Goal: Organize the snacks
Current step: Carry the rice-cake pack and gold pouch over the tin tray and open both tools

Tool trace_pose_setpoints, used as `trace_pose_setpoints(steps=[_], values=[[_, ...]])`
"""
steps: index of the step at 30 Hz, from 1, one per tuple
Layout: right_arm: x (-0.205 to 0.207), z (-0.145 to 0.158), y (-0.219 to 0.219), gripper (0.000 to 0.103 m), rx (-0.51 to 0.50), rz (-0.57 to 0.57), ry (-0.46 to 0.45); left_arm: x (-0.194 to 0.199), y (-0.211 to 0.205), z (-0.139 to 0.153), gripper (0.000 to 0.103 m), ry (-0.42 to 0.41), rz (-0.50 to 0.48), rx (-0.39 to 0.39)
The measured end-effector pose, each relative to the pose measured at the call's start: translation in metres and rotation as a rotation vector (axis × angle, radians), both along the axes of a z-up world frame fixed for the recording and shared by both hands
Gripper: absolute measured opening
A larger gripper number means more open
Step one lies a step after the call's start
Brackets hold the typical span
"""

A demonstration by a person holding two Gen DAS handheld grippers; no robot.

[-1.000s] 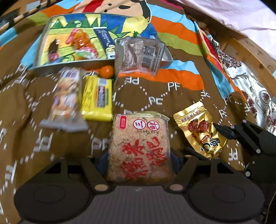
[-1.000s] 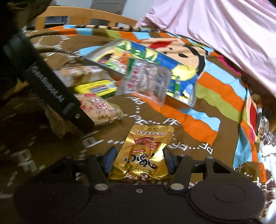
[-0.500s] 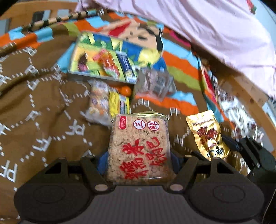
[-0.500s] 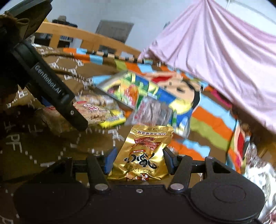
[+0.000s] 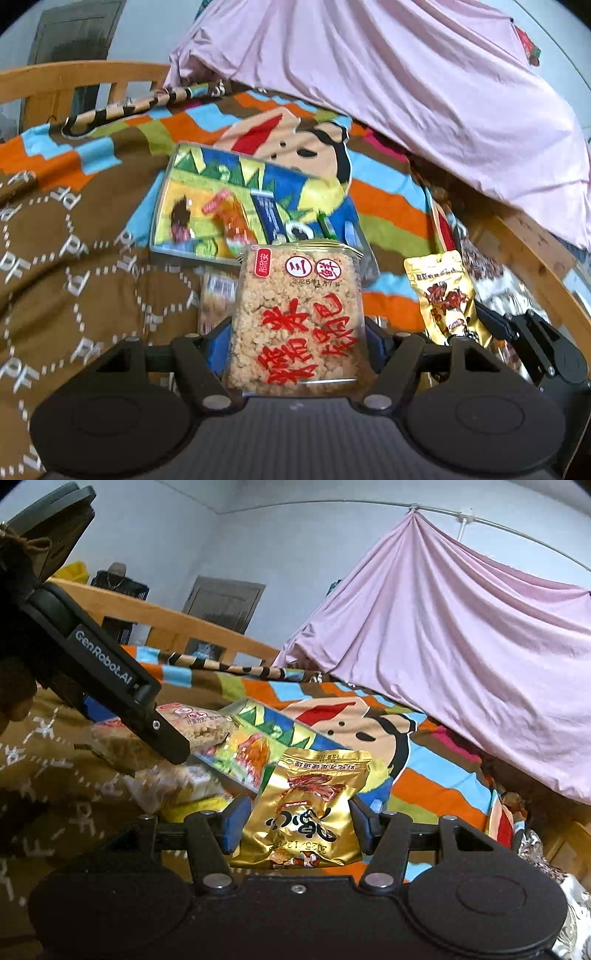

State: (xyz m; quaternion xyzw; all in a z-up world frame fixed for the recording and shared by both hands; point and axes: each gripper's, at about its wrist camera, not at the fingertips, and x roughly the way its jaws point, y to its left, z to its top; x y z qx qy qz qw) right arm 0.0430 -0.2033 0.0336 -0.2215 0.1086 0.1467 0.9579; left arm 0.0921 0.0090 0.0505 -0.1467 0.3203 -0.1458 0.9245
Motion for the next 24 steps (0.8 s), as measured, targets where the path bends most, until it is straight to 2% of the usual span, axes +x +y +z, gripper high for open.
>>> trace_pose_setpoints(steps=[5,11,18,24], values=[[0.04,0.009,0.001,0.059,0.036,-0.003,-0.013,0.038,-0.001,0.01,0.073,-0.048,0.013,0.011],[0.118,0.017,-0.005,0.059,0.119,-0.035,0.0,0.101,-0.004,0.012,0.074,-0.089,0.023,0.022],[0.209,0.006,-0.018,0.059,0.154,-0.062,0.081,0.171,-0.014,-0.009,0.074,-0.09,0.019,0.039],[0.263,-0.018,-0.025,0.059,0.15,-0.09,0.185,0.216,-0.024,-0.036,0.074,-0.052,-0.009,0.064]])
